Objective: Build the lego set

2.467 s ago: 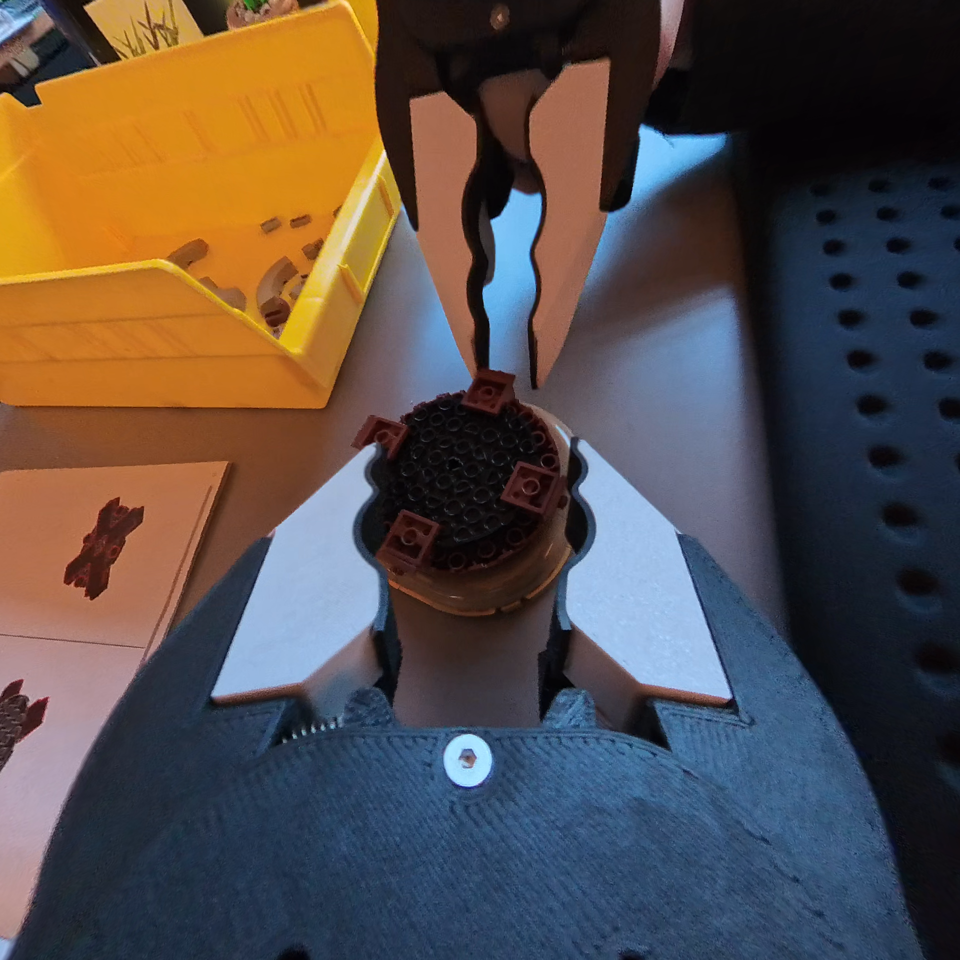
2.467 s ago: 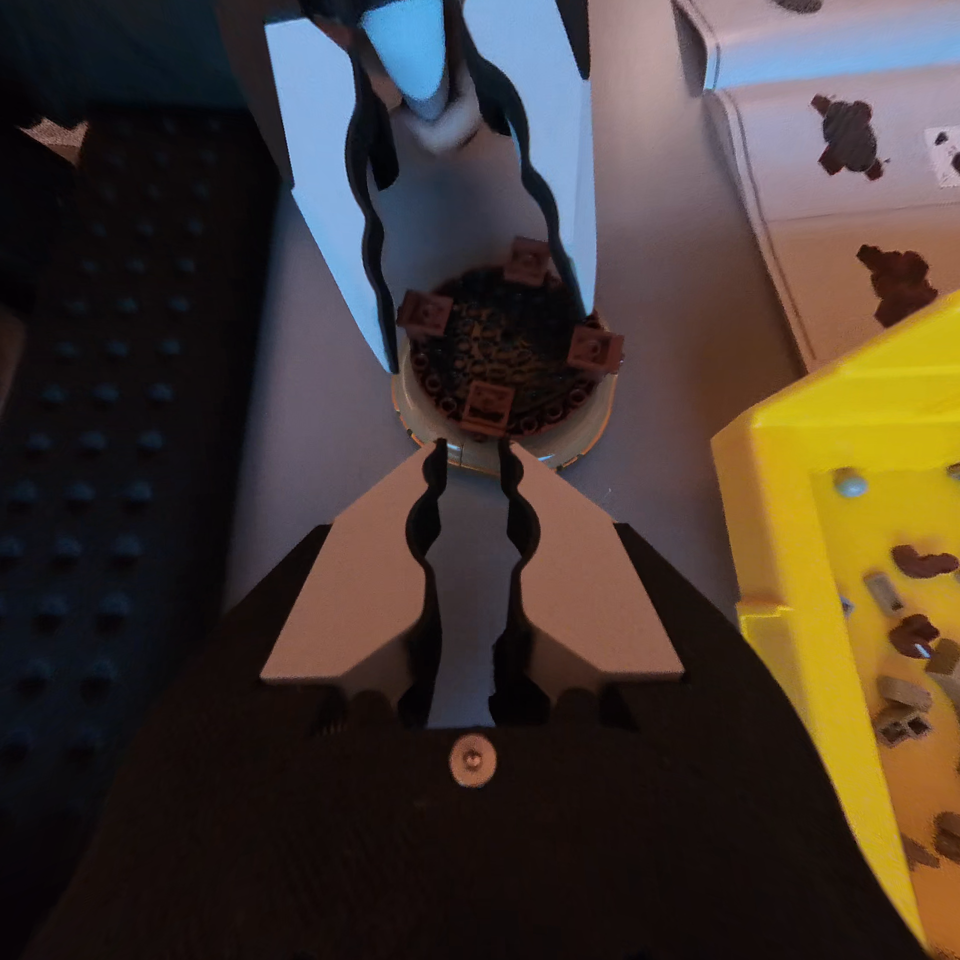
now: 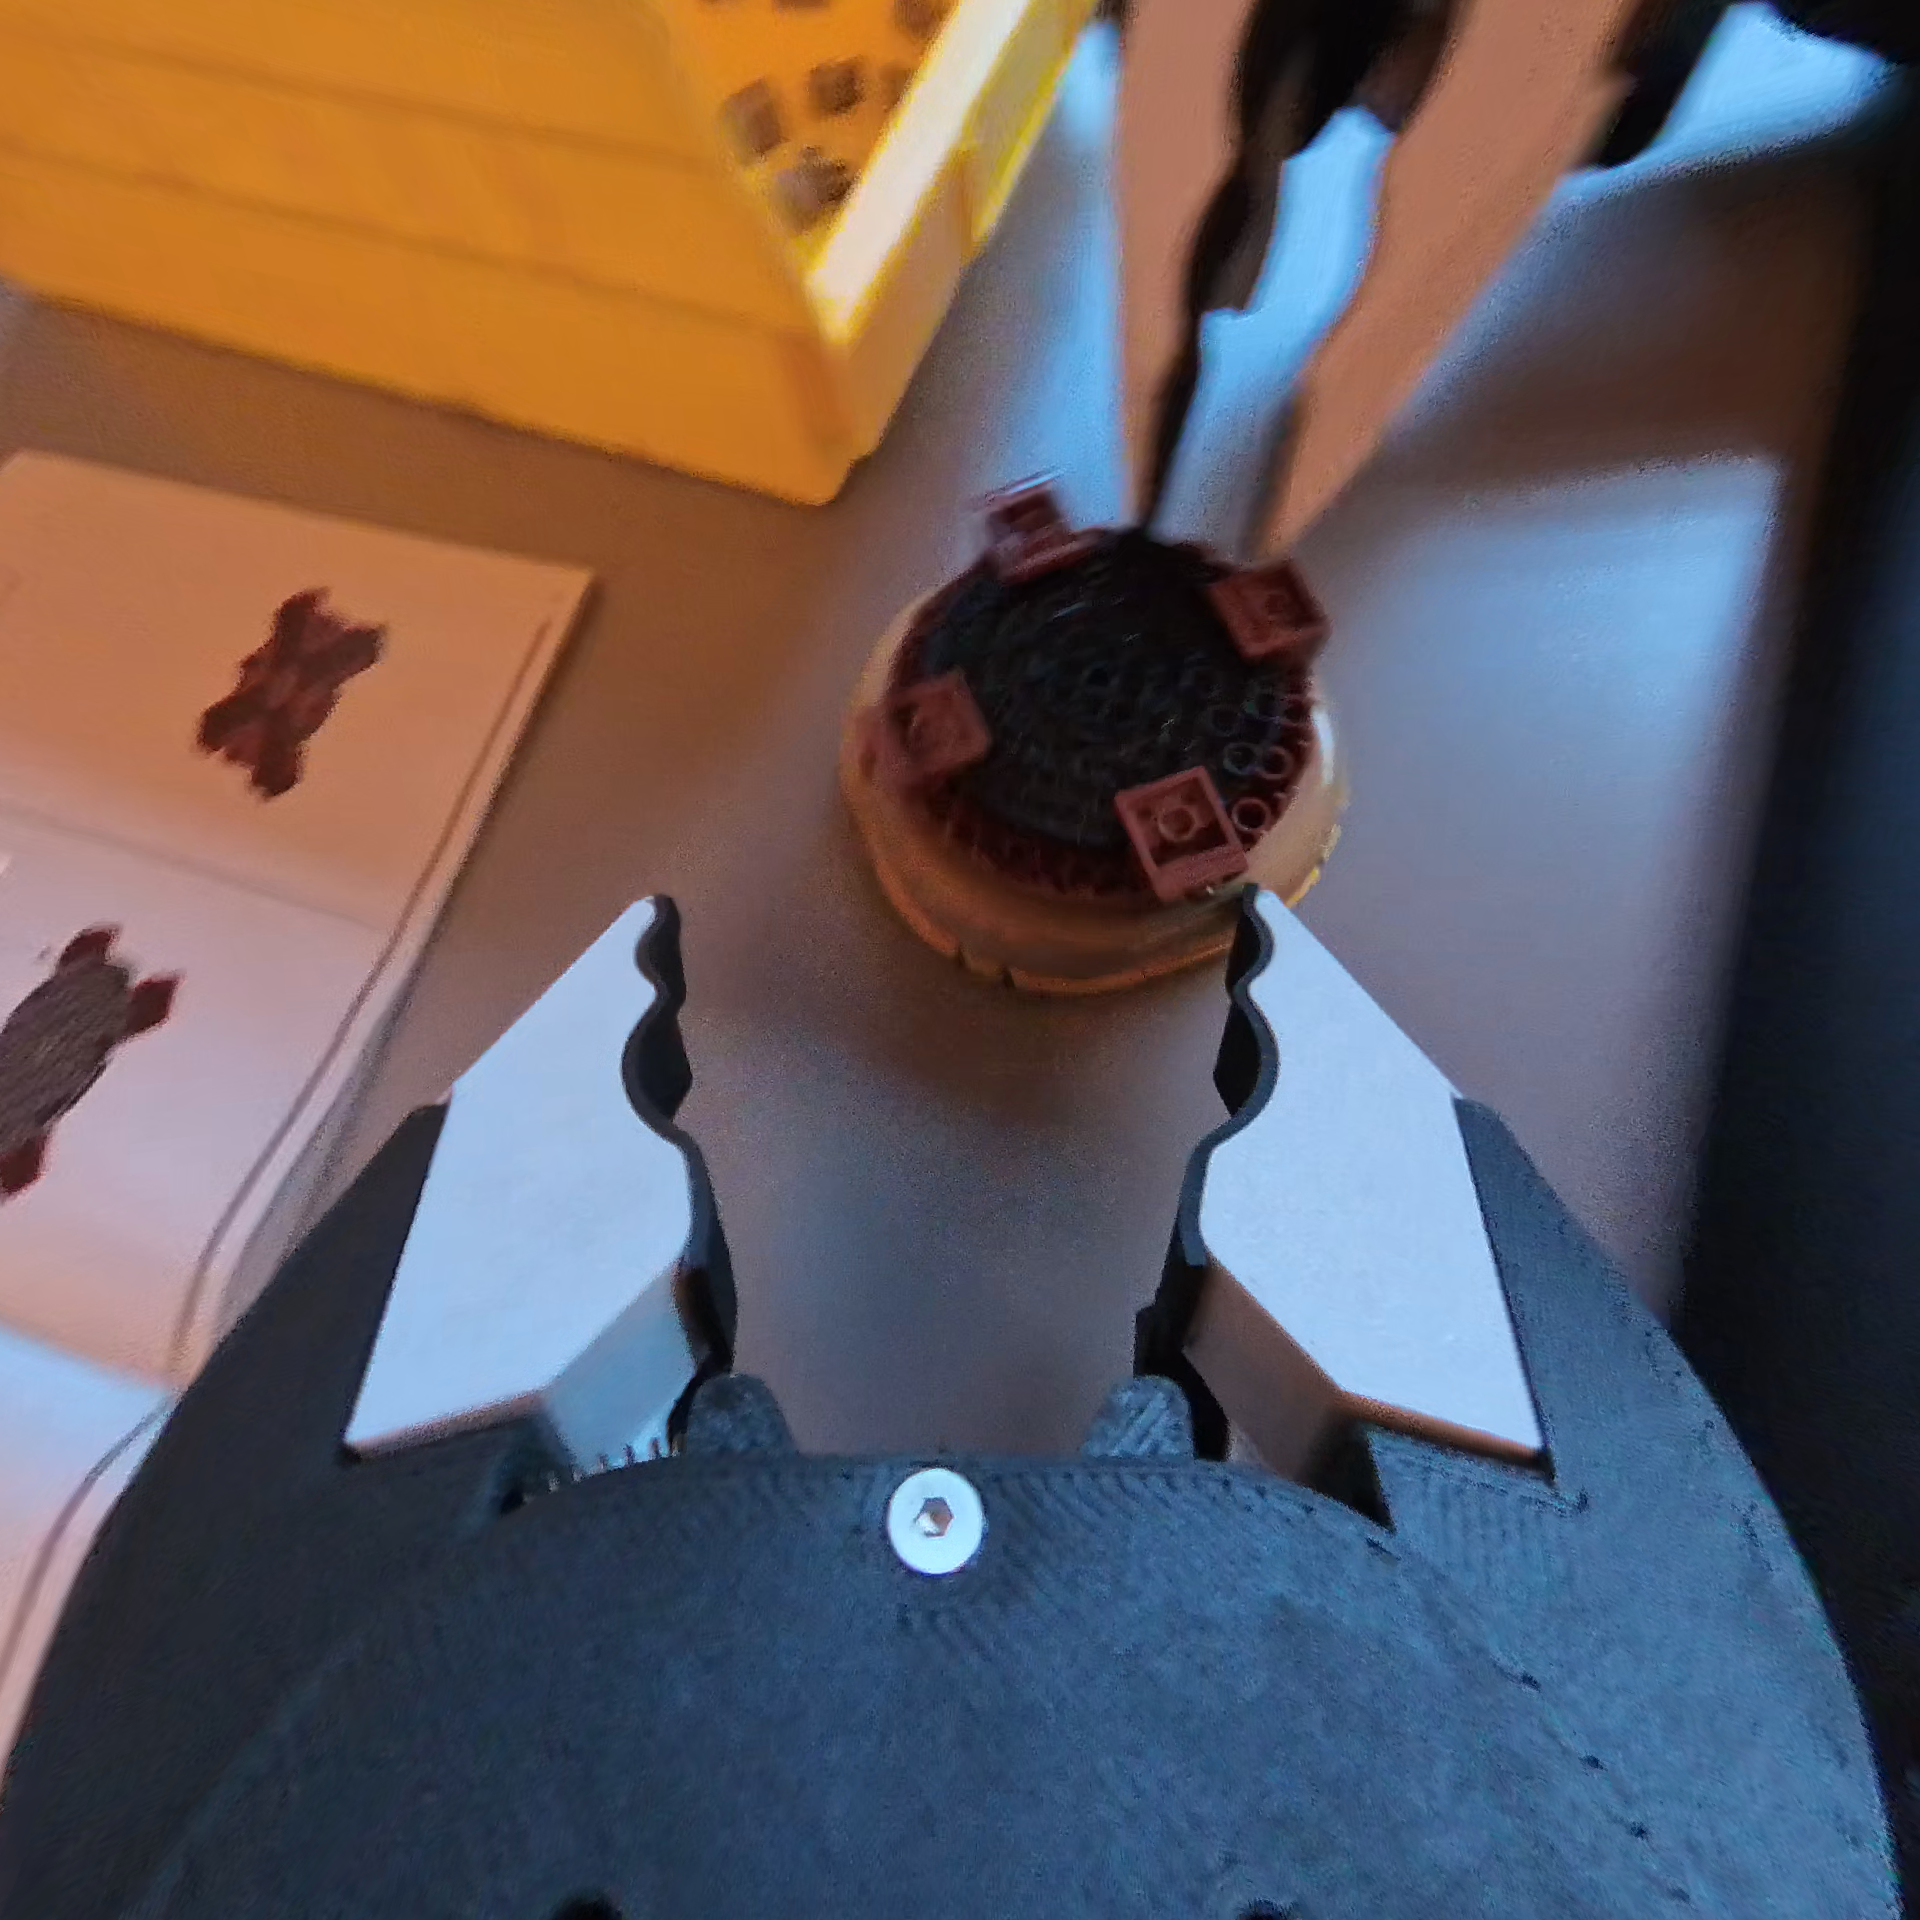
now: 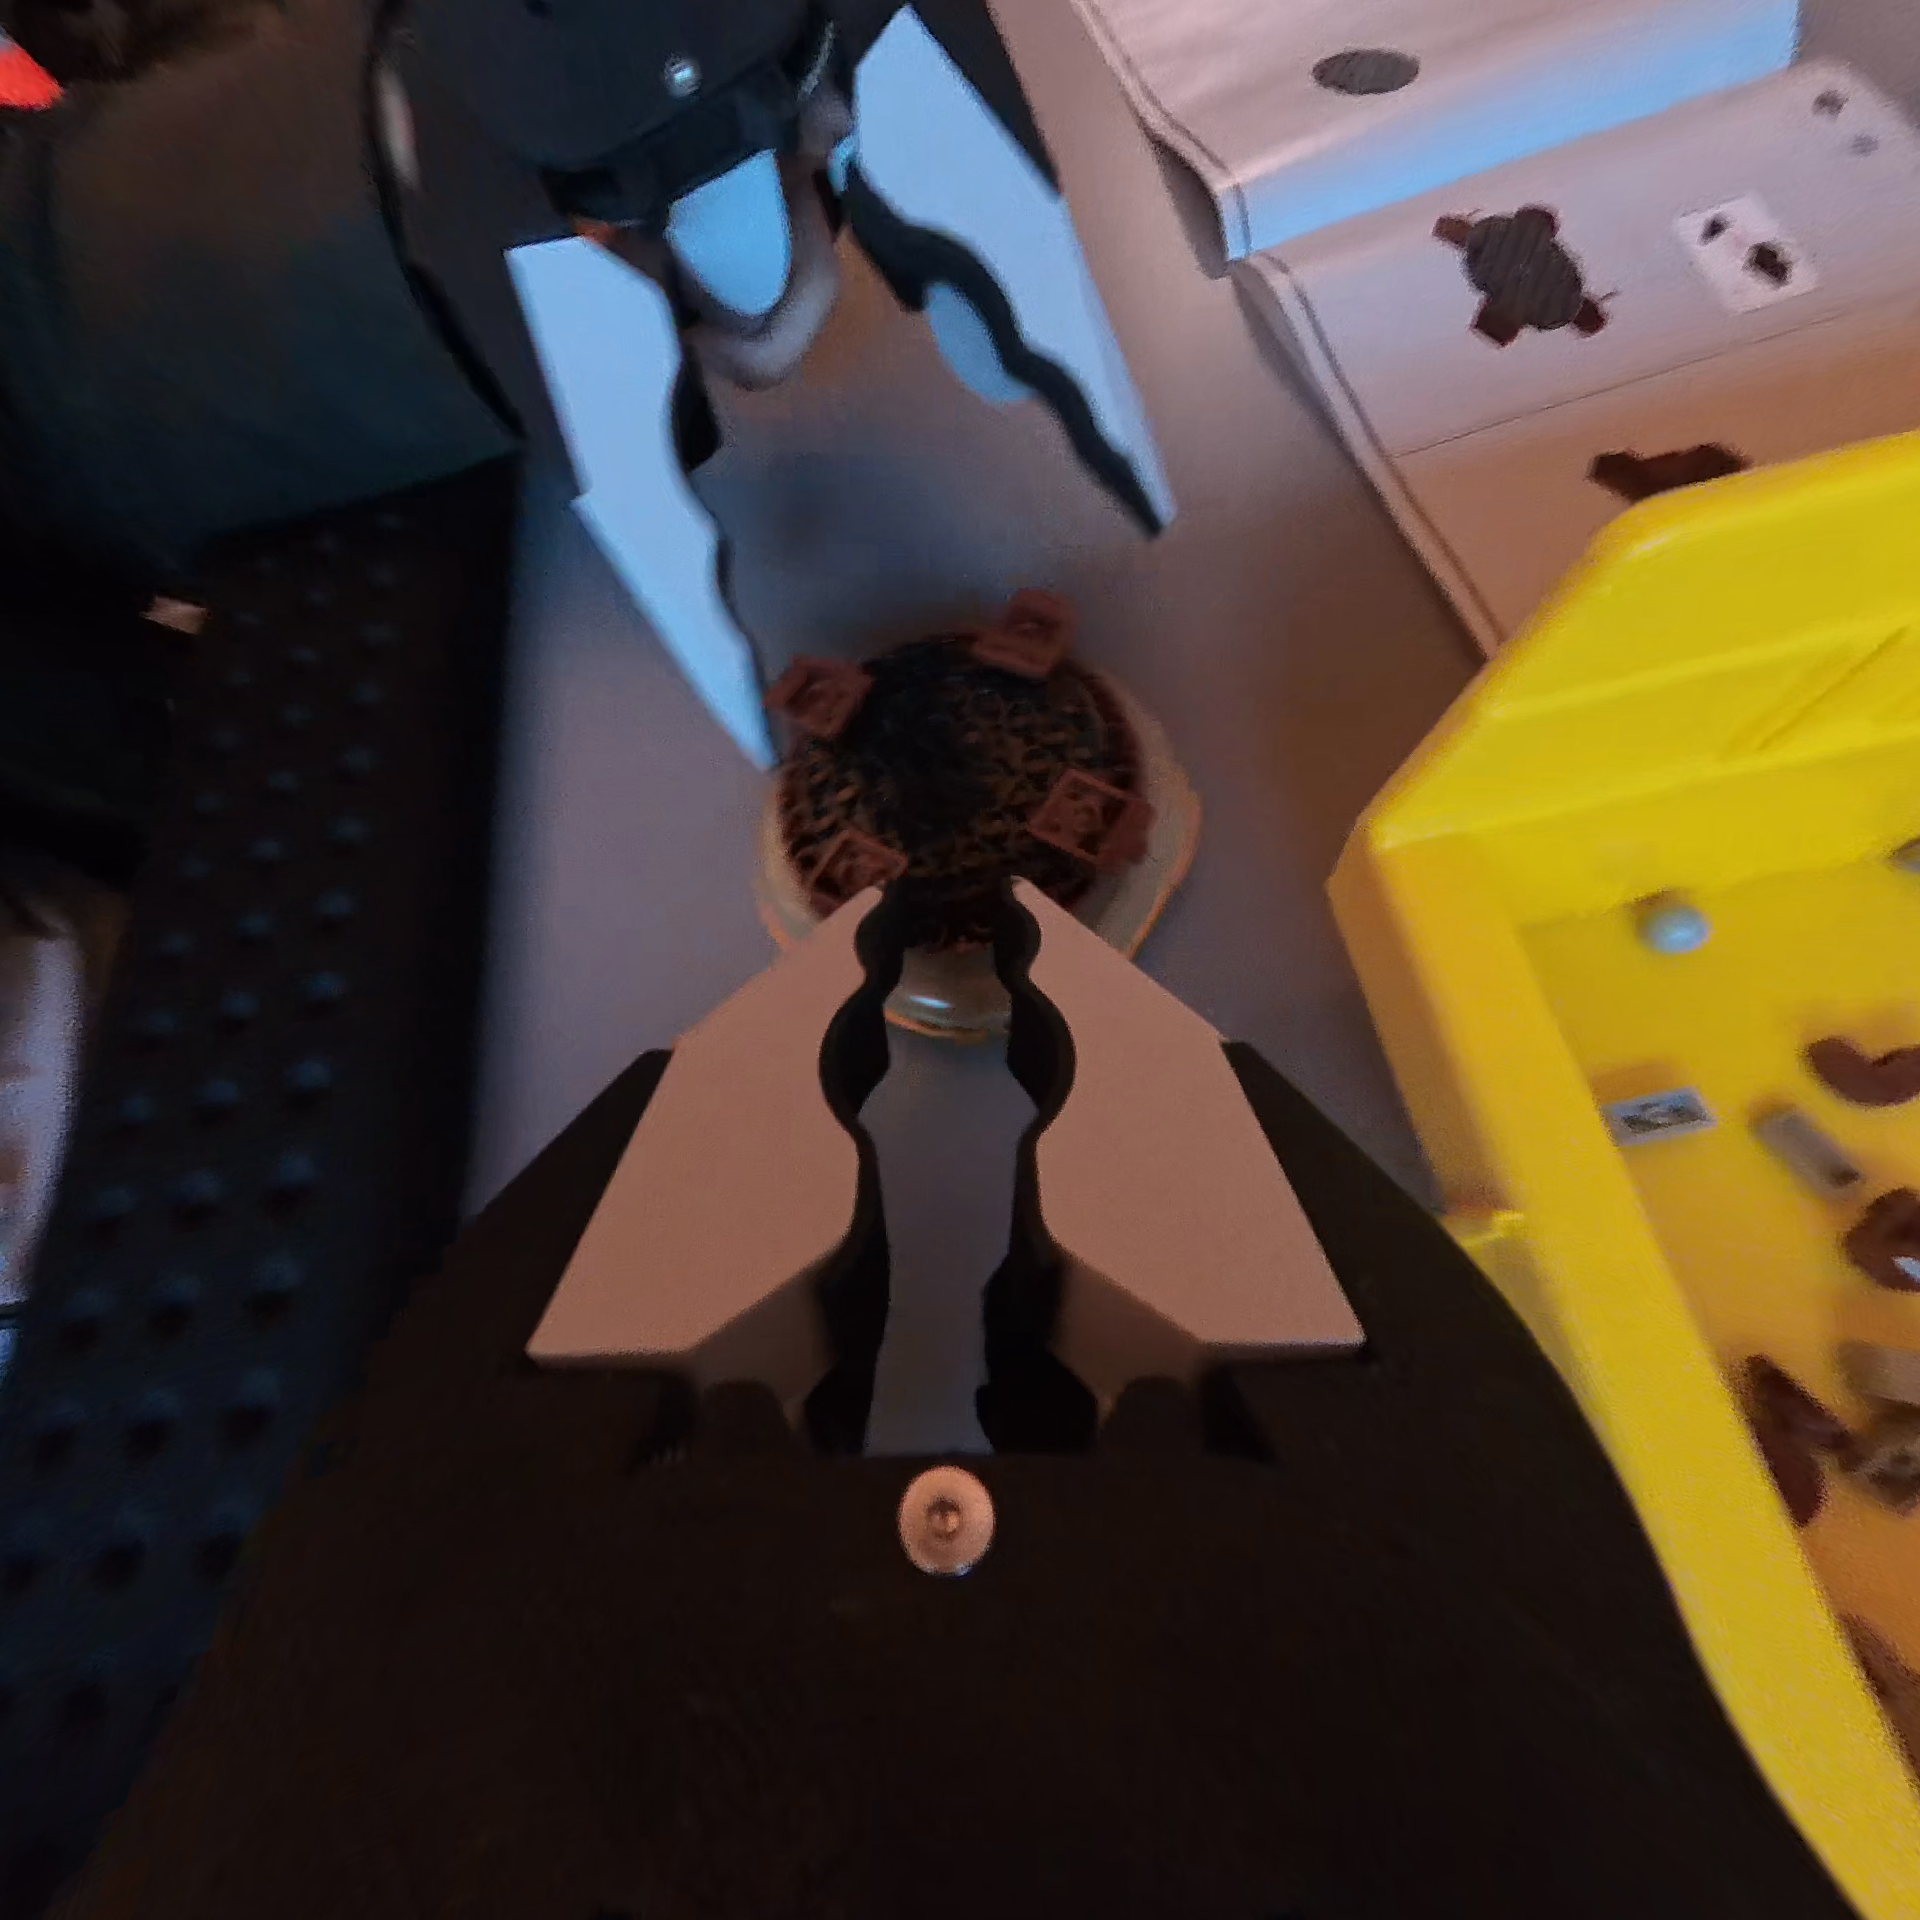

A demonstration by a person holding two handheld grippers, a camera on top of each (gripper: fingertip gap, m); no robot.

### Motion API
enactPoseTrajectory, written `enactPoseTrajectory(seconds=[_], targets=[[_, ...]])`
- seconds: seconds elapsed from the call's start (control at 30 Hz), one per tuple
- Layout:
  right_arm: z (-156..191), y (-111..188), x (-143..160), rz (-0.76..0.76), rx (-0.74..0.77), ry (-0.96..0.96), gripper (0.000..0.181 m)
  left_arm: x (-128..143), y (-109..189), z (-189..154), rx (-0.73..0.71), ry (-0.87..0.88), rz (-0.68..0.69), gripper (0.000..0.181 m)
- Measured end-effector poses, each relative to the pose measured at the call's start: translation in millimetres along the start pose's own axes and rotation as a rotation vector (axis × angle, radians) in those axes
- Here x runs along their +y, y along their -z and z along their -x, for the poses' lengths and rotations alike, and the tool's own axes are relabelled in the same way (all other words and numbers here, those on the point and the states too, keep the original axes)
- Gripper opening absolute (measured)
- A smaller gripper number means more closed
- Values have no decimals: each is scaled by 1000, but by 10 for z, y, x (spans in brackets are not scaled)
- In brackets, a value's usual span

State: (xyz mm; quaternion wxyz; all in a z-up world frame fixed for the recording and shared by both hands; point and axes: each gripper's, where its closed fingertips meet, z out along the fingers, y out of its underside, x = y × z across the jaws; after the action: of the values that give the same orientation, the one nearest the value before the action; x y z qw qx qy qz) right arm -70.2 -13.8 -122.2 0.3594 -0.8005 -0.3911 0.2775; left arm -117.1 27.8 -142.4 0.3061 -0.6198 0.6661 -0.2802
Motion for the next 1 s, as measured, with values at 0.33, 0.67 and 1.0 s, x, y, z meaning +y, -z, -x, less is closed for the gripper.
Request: enactPoseTrajectory(seconds=[0.33,0.67,1.0], targets=[[-121,234,2,-32,31,155,23,-530,328,-62,132,116,-371,77],[-168,95,86,10,40,145,14,-419,-298,-371,9,-242,-168,74],[-173,121,118,41,36,128,13,-404,-318,-360,-28,-243,-200,68]])
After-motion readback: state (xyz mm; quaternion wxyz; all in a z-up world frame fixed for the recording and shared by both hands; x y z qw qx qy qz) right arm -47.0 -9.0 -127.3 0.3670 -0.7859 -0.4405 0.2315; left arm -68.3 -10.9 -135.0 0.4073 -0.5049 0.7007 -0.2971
